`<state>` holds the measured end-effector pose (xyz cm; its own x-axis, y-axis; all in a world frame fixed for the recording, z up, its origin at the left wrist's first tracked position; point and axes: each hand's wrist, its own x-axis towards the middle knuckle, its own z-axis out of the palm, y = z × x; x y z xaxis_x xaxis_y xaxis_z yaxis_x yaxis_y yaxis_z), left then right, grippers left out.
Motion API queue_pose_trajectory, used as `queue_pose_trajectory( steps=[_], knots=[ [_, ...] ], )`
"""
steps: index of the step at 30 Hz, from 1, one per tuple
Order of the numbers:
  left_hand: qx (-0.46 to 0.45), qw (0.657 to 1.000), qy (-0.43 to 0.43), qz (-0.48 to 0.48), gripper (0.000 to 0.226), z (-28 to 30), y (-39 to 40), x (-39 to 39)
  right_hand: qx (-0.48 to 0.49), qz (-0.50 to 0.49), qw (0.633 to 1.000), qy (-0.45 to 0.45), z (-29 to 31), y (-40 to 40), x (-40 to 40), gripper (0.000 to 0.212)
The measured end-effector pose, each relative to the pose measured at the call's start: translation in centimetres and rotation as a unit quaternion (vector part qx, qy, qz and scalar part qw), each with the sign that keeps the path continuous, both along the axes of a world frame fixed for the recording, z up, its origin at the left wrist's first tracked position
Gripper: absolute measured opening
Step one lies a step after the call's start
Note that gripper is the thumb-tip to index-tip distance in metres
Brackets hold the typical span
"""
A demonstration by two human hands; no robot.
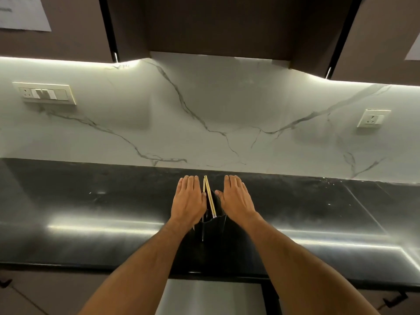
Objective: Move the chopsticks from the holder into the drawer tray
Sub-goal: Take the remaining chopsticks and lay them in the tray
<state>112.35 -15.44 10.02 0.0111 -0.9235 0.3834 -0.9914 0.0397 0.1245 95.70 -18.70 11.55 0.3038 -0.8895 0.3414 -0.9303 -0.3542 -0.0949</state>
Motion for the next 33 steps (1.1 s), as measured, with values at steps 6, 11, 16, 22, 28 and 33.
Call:
queue_pose_trajectory(
  steps=[6, 11, 16, 22, 28, 33],
  knots=[
    [0.023, 1.0, -0.001, -0.013, 0.058, -2.2, -3.9, 0.6, 0.062, -0.006, 0.996, -0.057, -1.6, -4.7, 1.7, 0.062],
    [0.047, 0.998, 0.021, -0.021, 0.058, -4.4, -6.7, 1.5, 0.159, -0.024, 0.976, -0.149, -2.7, -8.0, 4.4, 0.059],
    [0.042, 0.998, 0.041, -0.038, 0.063, -7.3, -8.1, 2.1, 0.207, -0.063, 0.942, -0.256, -4.5, -11.0, 6.7, 0.06],
    [0.022, 0.994, 0.079, -0.069, 0.062, -8.7, -9.0, 2.4, 0.25, -0.121, 0.896, -0.346, -5.8, -13.4, 8.4, 0.048],
    [0.037, 0.993, 0.085, -0.069, 0.063, -9.2, -9.2, 2.7, 0.207, -0.114, 0.896, -0.375, -6.1, -13.5, 8.7, 0.015],
    [0.008, 0.989, 0.128, -0.074, 0.057, -9.0, -8.9, 2.6, 0.181, -0.071, 0.871, -0.451, -5.0, -12.9, 8.7, 0.023]
  ],
)
